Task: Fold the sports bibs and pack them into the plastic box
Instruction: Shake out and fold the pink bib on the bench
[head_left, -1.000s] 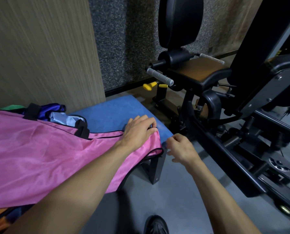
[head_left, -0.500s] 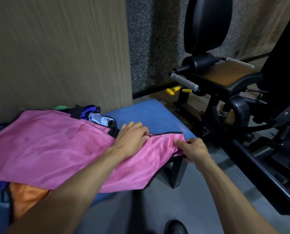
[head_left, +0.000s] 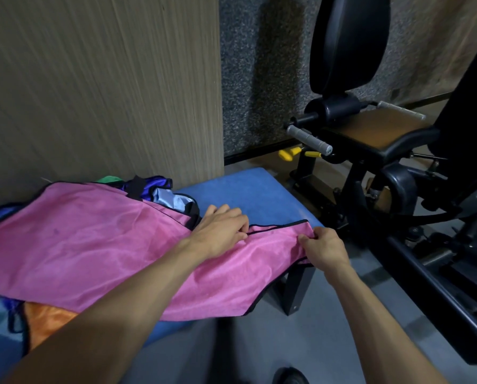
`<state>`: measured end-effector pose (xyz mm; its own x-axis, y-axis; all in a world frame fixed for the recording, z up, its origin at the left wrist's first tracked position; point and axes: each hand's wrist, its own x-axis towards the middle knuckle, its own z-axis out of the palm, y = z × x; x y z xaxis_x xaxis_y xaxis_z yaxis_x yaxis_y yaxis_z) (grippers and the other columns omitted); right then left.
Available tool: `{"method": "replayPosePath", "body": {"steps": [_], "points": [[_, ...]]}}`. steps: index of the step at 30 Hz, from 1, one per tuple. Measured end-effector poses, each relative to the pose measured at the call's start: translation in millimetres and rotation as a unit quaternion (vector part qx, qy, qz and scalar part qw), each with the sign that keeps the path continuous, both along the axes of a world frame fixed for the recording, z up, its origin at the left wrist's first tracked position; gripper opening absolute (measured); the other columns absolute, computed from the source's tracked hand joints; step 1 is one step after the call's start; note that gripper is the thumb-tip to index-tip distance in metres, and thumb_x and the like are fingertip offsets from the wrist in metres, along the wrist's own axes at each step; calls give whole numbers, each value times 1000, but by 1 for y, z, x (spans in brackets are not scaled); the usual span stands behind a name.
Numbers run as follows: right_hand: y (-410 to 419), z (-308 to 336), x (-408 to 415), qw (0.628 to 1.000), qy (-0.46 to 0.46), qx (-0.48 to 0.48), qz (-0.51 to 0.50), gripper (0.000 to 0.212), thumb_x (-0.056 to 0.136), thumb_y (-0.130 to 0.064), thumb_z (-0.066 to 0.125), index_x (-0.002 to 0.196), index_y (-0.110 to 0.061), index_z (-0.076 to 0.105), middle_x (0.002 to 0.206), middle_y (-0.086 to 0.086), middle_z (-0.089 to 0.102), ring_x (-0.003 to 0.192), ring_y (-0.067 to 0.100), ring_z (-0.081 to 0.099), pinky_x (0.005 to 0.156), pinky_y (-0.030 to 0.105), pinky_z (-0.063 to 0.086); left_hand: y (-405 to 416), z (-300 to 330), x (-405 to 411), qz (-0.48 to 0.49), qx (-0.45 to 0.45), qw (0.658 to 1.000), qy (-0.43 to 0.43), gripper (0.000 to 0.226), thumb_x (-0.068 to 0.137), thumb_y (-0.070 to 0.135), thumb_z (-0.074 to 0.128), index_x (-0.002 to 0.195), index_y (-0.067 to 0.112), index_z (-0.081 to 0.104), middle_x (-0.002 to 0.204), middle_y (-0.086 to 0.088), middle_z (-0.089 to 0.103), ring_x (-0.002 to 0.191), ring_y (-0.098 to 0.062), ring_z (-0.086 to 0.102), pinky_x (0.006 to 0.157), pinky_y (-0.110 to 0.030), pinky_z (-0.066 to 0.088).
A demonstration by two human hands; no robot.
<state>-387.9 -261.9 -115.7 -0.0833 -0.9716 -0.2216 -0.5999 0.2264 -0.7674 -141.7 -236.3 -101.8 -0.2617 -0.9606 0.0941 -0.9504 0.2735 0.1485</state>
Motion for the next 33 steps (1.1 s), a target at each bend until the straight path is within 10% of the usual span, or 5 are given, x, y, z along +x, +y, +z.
{"method": "replayPosePath", "body": {"steps": [16, 33], "points": [[-8, -9, 7, 1000, 17, -11, -5, 26, 100, -32, 50, 93, -9, 59, 97, 16, 67, 86, 34, 64, 71, 37, 48, -18, -15, -1, 55, -11, 998, 17, 10, 104, 37, 46, 99, 29, 50, 97, 10, 55, 95, -16, 52, 90, -38, 38], [-57, 67, -29, 983, 28, -183, 9, 24, 96, -26, 64, 81, -8, 64, 74, 13, 64, 73, 31, 60, 70, 39, 47, 45, 11, 15, -40, -216, 974, -46, 29, 96, 38, 60, 123, 28, 60, 117, 6, 57, 106, -20, 53, 92, -36, 43]]}}
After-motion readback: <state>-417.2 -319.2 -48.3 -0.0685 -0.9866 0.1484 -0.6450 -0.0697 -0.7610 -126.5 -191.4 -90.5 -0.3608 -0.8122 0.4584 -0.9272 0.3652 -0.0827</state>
